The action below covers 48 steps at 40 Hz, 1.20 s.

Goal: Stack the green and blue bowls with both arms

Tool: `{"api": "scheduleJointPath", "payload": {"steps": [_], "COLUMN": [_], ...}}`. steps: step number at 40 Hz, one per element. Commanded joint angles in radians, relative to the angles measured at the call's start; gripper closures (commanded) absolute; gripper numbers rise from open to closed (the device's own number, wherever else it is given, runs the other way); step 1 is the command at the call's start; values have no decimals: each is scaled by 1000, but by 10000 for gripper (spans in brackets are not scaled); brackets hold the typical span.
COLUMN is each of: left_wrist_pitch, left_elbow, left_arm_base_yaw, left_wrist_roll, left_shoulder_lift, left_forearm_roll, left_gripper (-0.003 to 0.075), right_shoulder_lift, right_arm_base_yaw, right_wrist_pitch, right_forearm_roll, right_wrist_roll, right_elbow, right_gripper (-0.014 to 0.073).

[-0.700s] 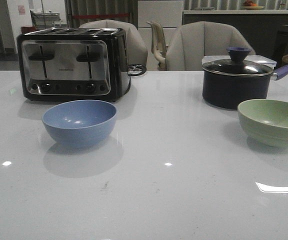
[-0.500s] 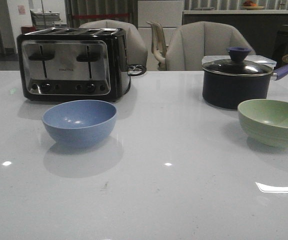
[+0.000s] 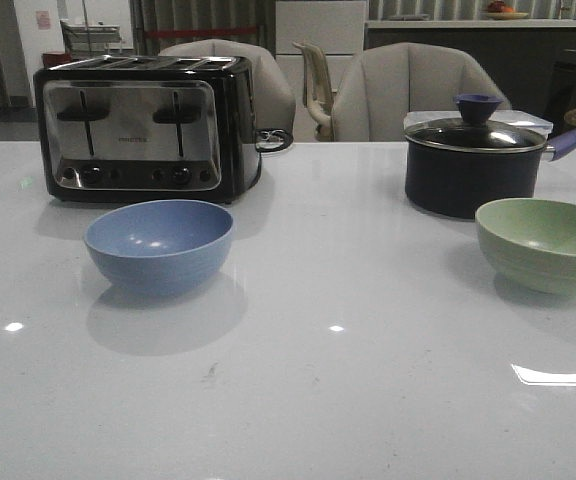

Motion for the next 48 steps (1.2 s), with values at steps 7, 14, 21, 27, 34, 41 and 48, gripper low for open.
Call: {"api": "scheduleJointPath", "payload": {"steps": [7, 14, 21, 27, 34, 41, 48], "left_wrist_pitch": [-230, -211, 75, 328, 473, 510, 508], "left_elbow": [-10, -184, -526, -672, -626, -557, -521], "left_arm_base_yaw": [3, 1, 1, 1, 1, 1, 1], "left_wrist_roll": [-9, -9, -9, -9, -9, -9, -9], "left_shoulder_lift": [-20, -14, 117, 253, 358, 409, 413], "left_forearm_roll": [-17, -28, -28, -28, -28, -28, -28], "left_gripper": [619, 619, 619, 619, 619, 619, 619], "right_shoulder_lift": [-22, -11, 152, 315, 497, 628, 705], "right_arm_base_yaw": [-4, -4, -4, -4, -4, -4, -4], "right_wrist_pitch": [-88, 46, 277, 476, 632, 654, 666], "right_forearm_roll": [0, 0, 0, 0, 0, 0, 0], "right_wrist_roll": [0, 0, 0, 0, 0, 0, -1], "right_elbow": [-104, -309, -583, -667, -666, -666, -666], "right_gripper": [559, 559, 559, 559, 559, 559, 557]}}
